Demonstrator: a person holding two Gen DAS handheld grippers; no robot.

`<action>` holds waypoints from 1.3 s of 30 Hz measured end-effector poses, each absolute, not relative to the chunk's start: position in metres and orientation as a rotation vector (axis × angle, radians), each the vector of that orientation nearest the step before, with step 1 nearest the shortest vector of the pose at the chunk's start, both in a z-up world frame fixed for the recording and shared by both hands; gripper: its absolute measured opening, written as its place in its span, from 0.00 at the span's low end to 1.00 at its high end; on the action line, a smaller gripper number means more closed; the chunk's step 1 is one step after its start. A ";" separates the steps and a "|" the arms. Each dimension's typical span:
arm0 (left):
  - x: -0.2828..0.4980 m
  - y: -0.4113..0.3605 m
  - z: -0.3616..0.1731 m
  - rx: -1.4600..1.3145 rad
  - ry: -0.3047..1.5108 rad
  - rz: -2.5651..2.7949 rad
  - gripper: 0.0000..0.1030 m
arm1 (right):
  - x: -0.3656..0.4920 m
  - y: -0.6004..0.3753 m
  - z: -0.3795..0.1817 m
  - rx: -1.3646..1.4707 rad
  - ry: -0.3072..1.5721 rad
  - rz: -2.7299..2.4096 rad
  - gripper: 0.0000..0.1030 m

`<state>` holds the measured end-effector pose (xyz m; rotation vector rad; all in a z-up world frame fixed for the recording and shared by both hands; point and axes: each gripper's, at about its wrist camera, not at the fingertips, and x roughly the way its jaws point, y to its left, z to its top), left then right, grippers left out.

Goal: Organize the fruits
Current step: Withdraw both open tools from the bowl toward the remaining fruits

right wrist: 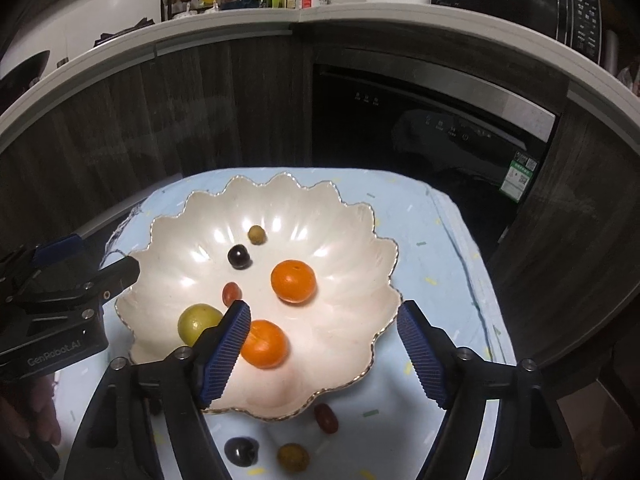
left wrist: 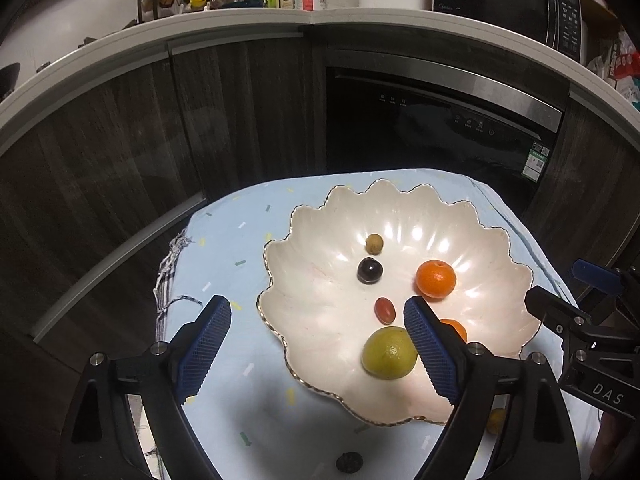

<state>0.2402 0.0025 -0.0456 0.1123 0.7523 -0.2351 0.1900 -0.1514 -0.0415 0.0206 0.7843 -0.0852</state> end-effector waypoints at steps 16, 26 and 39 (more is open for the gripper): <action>0.215 0.003 -0.030 0.108 0.725 -0.222 0.88 | 0.167 -0.149 -0.023 0.009 0.726 -0.094 0.75; 0.195 0.002 -0.024 0.114 0.712 -0.220 0.88 | 0.148 -0.152 -0.016 0.000 0.699 -0.099 0.75; 0.169 0.007 -0.028 0.097 0.693 -0.189 0.88 | 0.128 -0.148 -0.020 -0.013 0.682 -0.081 0.75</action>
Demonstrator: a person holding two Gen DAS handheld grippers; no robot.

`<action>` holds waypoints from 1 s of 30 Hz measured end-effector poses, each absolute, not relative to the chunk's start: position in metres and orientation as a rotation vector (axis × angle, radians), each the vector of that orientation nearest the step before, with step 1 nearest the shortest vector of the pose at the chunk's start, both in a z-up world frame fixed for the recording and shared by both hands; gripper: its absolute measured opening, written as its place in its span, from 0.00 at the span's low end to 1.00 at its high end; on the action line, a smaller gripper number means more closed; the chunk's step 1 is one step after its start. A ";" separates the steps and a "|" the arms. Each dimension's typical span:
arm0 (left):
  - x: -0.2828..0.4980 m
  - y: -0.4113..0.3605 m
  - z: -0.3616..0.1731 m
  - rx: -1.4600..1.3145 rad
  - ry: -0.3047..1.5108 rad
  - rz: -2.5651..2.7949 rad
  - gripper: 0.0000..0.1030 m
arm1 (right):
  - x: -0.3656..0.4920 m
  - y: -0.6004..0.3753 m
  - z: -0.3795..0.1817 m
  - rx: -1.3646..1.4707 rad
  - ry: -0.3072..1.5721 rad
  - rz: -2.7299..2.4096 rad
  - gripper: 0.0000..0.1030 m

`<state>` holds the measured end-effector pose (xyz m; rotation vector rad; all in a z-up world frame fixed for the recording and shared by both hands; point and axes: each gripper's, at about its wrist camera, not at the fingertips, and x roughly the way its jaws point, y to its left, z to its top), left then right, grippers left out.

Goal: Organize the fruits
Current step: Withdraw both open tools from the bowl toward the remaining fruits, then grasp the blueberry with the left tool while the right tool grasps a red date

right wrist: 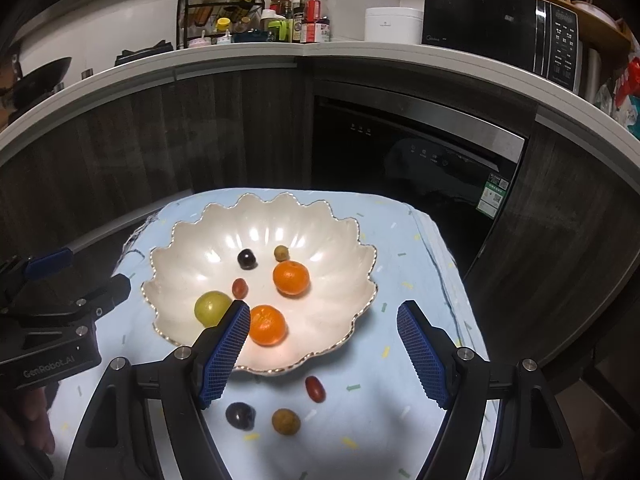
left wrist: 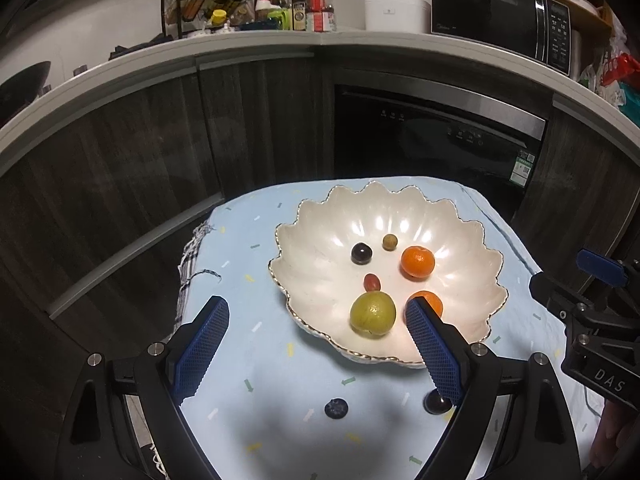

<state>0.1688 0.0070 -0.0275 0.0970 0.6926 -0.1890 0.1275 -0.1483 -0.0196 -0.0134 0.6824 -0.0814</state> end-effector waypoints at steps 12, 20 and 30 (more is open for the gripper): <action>0.151 0.007 -0.042 0.107 0.696 -0.176 0.88 | 0.110 -0.141 -0.032 -0.013 0.663 -0.042 0.75; 0.143 0.004 -0.062 0.117 0.707 -0.161 0.88 | 0.104 -0.144 -0.052 -0.016 0.694 -0.036 0.75; 0.137 0.002 -0.080 0.132 0.706 -0.141 0.88 | 0.105 -0.148 -0.076 -0.007 0.739 -0.027 0.74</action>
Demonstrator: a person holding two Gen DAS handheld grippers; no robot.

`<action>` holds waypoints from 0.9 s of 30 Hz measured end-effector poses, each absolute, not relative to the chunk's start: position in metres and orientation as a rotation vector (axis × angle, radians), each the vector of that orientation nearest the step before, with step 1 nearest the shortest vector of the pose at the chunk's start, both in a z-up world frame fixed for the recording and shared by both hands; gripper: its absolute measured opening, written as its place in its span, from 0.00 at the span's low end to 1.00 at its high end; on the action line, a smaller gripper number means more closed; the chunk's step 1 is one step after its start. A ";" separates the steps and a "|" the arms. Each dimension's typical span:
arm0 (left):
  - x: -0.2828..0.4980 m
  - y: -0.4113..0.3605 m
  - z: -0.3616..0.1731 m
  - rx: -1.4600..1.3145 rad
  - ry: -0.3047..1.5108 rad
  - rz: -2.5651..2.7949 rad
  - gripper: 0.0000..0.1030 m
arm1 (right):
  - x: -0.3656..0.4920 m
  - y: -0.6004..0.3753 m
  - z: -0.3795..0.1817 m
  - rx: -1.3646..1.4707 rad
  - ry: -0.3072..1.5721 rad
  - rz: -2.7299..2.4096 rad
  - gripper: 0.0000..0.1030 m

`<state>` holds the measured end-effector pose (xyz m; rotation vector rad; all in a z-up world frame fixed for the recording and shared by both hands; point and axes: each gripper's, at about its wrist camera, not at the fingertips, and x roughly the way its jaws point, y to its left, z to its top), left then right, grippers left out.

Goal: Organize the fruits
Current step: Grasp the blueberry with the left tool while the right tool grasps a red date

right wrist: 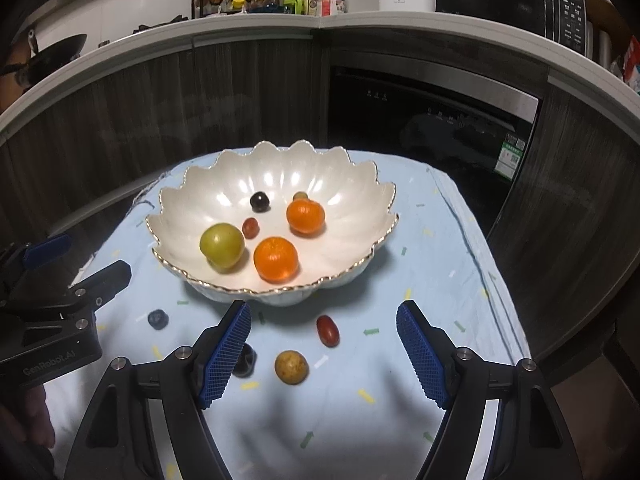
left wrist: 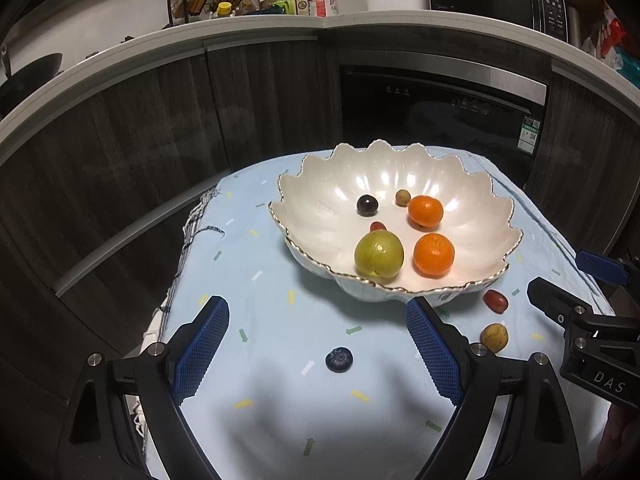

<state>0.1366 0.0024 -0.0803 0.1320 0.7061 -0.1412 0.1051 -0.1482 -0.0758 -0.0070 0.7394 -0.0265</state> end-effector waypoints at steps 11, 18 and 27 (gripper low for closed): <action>0.135 0.000 -0.097 0.158 0.699 -0.138 0.86 | 0.107 -0.147 -0.096 0.001 0.772 -0.016 0.73; 0.140 -0.002 -0.109 0.160 0.722 -0.127 0.80 | 0.111 -0.148 -0.106 0.008 0.792 -0.022 0.71; 0.148 -0.006 -0.127 0.143 0.786 -0.133 0.69 | 0.126 -0.155 -0.120 0.045 0.837 -0.023 0.60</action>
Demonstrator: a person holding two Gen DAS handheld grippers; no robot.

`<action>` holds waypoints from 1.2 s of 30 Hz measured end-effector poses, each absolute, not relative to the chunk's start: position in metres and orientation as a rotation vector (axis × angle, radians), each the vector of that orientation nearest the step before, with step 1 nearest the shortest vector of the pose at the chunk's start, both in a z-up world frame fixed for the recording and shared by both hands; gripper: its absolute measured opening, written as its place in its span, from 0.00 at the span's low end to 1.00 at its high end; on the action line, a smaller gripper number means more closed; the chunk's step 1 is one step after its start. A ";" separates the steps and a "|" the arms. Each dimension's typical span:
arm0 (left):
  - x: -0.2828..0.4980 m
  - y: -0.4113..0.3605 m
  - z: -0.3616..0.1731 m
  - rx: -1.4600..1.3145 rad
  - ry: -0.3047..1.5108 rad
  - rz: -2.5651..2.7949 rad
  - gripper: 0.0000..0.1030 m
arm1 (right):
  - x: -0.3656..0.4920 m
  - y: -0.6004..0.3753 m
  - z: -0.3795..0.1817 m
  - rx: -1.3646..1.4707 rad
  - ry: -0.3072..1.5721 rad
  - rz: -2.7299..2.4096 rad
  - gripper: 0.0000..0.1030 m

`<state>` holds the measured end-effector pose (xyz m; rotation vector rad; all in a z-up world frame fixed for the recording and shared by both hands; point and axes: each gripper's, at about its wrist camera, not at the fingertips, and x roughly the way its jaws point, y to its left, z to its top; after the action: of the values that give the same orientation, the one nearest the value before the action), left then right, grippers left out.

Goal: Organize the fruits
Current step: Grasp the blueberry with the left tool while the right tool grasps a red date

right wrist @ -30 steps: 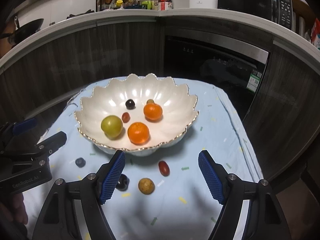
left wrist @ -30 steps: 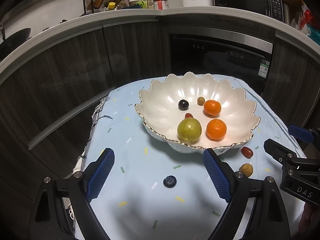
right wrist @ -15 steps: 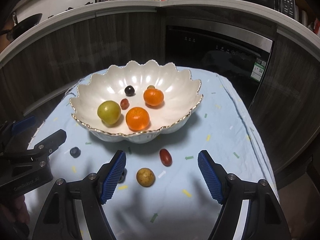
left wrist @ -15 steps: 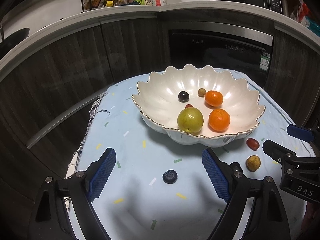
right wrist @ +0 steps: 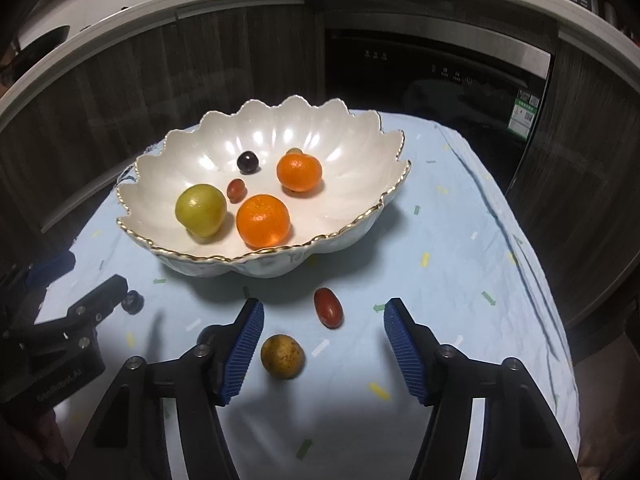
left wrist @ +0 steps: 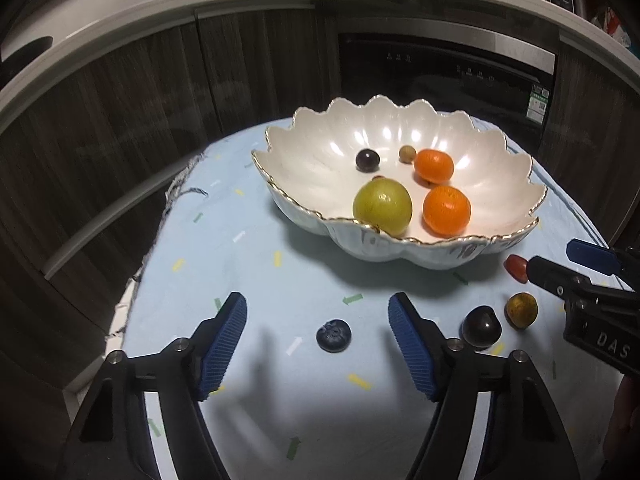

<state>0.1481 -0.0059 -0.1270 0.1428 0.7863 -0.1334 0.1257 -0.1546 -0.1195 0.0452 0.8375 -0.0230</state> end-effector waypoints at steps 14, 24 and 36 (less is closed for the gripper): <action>0.159 -0.008 -0.148 0.107 0.865 -0.120 0.60 | 0.148 -0.166 -0.142 0.084 0.913 -0.004 0.47; 0.161 -0.009 -0.158 0.077 0.910 -0.132 0.45 | 0.158 -0.166 -0.151 0.088 0.932 0.011 0.42; 0.160 -0.013 -0.159 0.083 0.915 -0.158 0.23 | 0.160 -0.166 -0.155 0.084 0.947 0.026 0.20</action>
<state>0.1601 -0.0131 -0.1590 0.0826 0.9147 -0.1579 0.1603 -0.1659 -0.1545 0.0845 0.9468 0.0261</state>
